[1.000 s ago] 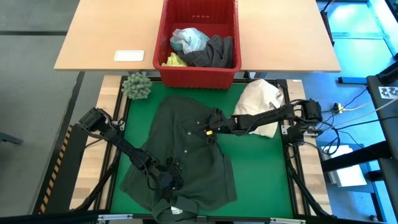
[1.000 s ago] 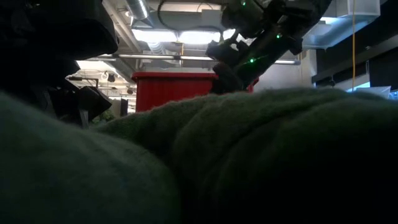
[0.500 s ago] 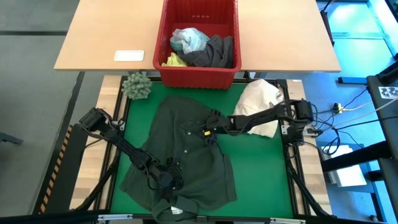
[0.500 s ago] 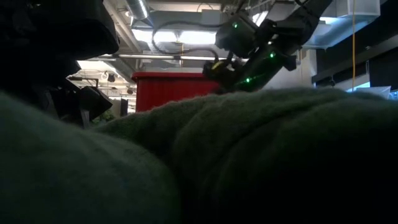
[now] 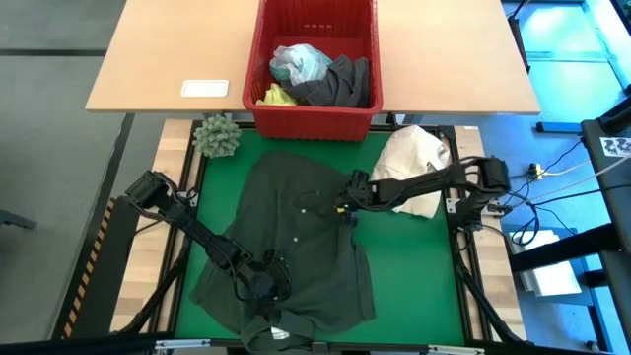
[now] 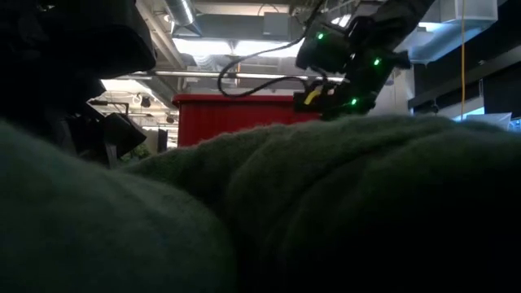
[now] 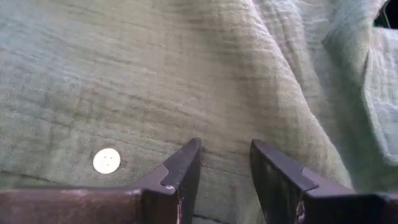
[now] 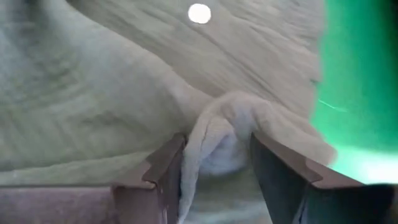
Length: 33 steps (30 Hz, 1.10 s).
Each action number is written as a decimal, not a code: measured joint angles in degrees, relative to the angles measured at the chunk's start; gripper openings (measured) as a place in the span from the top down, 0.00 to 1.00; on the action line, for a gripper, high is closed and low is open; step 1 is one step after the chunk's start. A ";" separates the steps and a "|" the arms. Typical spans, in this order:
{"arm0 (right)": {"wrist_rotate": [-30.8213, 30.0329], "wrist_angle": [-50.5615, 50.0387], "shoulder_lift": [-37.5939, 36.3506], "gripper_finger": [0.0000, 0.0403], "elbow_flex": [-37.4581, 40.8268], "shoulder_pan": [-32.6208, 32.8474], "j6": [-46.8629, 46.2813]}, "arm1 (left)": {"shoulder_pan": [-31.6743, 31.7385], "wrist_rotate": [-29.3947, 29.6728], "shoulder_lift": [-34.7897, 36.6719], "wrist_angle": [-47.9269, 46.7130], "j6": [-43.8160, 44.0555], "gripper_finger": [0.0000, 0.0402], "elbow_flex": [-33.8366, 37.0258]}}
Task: Fold Laundry from Bin
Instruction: Fold the dark green polo
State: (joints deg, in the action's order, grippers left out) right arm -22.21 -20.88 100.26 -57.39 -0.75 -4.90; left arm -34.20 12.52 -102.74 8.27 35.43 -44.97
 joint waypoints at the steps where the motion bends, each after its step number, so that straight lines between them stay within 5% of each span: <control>1: -0.74 -1.30 -0.90 0.55 0.00 0.02 -0.57 | 0.00 0.01 0.00 0.00 0.15 0.66 0.00; 19: -4.15 -23.48 -5.83 0.55 0.02 0.04 -11.32 | 0.00 -2.19 0.12 -0.10 0.18 0.66 -0.04; 33: -4.20 -27.06 -6.70 0.55 0.02 5.90 -16.72 | 0.48 3.42 6.56 -3.54 -4.25 0.66 0.02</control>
State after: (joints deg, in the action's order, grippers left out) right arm -26.41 -47.95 93.56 -57.36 5.15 -21.62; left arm -33.71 15.95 -96.18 4.73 31.18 -44.95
